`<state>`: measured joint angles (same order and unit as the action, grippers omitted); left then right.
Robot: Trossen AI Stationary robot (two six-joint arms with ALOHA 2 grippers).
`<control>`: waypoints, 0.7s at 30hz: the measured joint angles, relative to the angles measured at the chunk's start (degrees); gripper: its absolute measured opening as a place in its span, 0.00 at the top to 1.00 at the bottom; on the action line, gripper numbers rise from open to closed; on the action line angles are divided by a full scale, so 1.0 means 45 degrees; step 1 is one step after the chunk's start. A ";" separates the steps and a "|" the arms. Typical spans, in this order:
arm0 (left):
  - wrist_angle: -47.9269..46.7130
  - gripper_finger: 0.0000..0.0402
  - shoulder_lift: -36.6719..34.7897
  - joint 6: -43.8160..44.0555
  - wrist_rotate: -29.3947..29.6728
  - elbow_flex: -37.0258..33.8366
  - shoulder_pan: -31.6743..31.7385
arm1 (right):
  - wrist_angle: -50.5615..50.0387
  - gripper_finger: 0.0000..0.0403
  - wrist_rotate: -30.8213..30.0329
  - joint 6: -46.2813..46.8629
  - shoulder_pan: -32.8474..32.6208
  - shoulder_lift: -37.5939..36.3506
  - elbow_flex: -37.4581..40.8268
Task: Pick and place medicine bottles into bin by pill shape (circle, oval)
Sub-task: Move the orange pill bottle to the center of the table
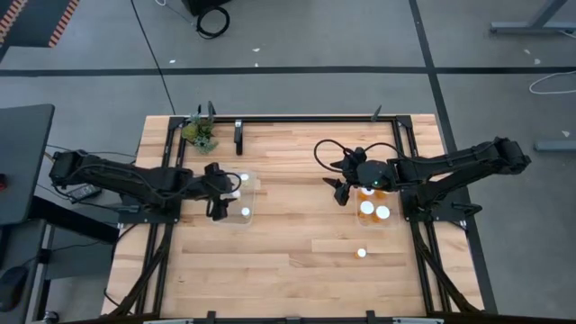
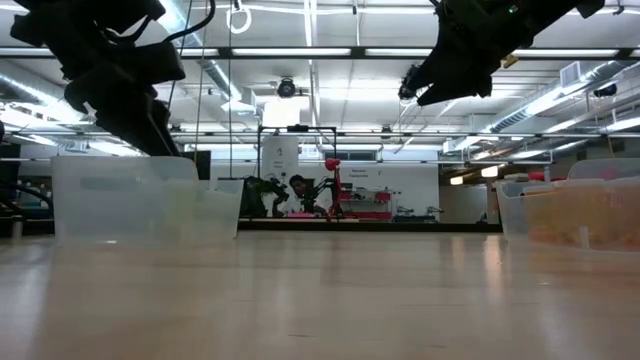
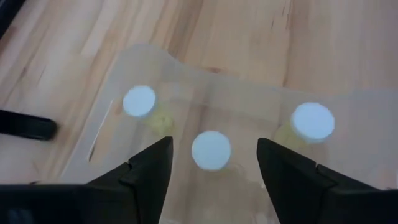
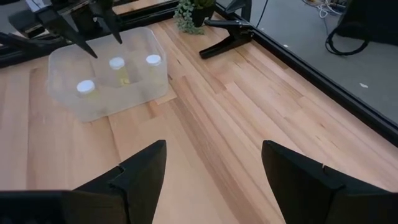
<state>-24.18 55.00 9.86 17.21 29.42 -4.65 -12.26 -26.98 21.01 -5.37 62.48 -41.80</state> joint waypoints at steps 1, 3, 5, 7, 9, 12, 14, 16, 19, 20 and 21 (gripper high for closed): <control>0.0030 0.40 -0.0009 0.0002 0.0029 -0.0002 -0.0052 | 0.0002 0.33 0.0000 -0.0004 0.0000 0.0000 0.0000; 0.0001 0.41 -0.0008 -0.0009 0.0038 -0.0001 -0.0111 | 0.0018 0.33 0.0000 -0.0004 0.0000 0.0000 0.0000; 0.0031 0.42 -0.0010 -0.0012 0.0034 -0.0002 -0.0111 | 0.0048 0.33 0.0000 -0.0006 0.0000 0.0000 0.0000; -0.0152 0.42 -0.0090 -0.0012 0.0039 -0.0002 -0.0111 | 0.0043 0.33 0.0000 -0.0033 0.0000 0.0000 0.0000; -0.0305 0.41 -0.0336 -0.0008 0.0169 -0.0002 -0.0111 | -0.0003 0.33 0.0000 -0.0019 0.0000 0.0000 0.0000; -0.0479 0.39 -0.0755 0.0008 0.0243 -0.0002 -0.0111 | -0.0003 0.33 0.0000 -0.0033 0.0000 0.0000 0.0000; -0.0492 0.38 -0.1045 0.0048 0.0252 -0.0002 -0.0108 | -0.0015 0.33 0.0000 -0.0033 0.0000 0.0000 0.0000; -0.0531 0.37 -0.1326 0.0059 0.0257 -0.0002 -0.0106 | 0.0005 0.33 0.0000 -0.0034 0.0000 0.0000 0.0000; -0.0577 0.38 -0.1782 0.0058 0.0257 -0.0002 -0.0106 | -0.0008 0.33 0.0000 -0.0038 0.0000 0.0000 0.0000; -0.0539 0.38 -0.1924 0.0046 0.0262 -0.0002 -0.0106 | -0.0013 0.33 0.0003 -0.0038 0.0000 0.0000 0.0000; -0.0476 0.38 -0.2069 0.0033 0.0262 -0.0002 -0.0106 | -0.0013 0.33 0.0005 -0.0036 0.0000 0.0000 0.0000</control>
<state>-26.32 45.69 10.01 18.39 29.41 -5.13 -12.32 -26.96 20.85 -5.37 62.48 -41.80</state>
